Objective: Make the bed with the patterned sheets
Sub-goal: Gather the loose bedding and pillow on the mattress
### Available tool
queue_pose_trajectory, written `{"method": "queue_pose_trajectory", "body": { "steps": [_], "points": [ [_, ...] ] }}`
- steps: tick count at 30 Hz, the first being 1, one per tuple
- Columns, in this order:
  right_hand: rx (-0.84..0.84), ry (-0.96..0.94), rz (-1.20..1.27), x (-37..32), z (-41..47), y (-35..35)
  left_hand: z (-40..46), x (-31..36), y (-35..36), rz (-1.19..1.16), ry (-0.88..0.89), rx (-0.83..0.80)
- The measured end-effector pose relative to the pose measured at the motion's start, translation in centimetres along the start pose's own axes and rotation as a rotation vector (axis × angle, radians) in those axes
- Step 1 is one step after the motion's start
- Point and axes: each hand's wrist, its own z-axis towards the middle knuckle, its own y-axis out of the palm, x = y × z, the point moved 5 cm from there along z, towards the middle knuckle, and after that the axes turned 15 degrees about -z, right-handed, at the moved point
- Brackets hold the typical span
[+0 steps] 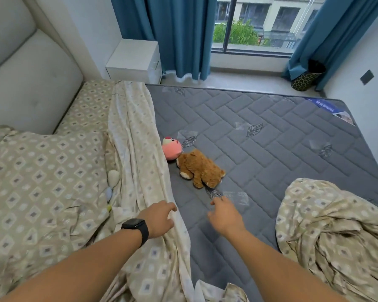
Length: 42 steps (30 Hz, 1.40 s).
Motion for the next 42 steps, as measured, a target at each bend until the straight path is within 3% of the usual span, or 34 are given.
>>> {"method": "queue_pose_trajectory", "body": {
  "steps": [4, 7, 12, 15, 18, 21, 24, 27, 32, 37, 42],
  "points": [
    [0.229, -0.096, -0.166, -0.2, 13.4, 1.2, 11.8, -3.9, 0.2, 0.052, -0.010, 0.021],
    [0.304, -0.134, -0.236, -1.5, 23.2, 2.2, 21.7, -5.6, -2.0, 0.098, 0.027, 0.173],
    [0.083, 0.022, -0.386, 0.0, 35.4, 8.3, 38.1, -4.8, -8.0, 0.387, 0.165, 0.438],
    [0.107, 0.098, -0.379, 1.0, 39.8, 10.5, 45.3, -7.3, -7.8, 0.520, 0.040, 0.440],
    [0.115, 0.098, -0.442, 0.7, 41.9, 11.8, 50.0, -7.6, -4.9, 0.620, 0.077, 0.404],
    [0.281, 0.073, -0.491, 0.5, 41.0, 11.8, 52.1, -4.8, -5.9, 0.646, 0.102, 0.359],
    [0.214, 0.085, -0.469, 0.3, 41.7, 11.6, 52.6, -4.7, -6.9, 0.668, 0.134, 0.329],
    [0.225, 0.089, -0.494, -0.1, 41.8, 11.1, 52.1, -5.4, -6.6, 0.550, 0.208, 0.445],
    [0.226, 0.102, -0.483, 0.3, 41.9, 11.4, 50.2, -7.8, -5.0, 0.382, 0.071, 0.570],
    [0.308, 0.121, -0.471, 0.2, 41.9, 11.6, 47.8, -7.2, -3.7, 0.449, 0.054, 0.605],
    [0.337, 0.132, -0.470, 0.4, 40.2, 12.1, 42.2, -8.6, -0.8, 0.543, 0.121, 0.536]
  ]
}}
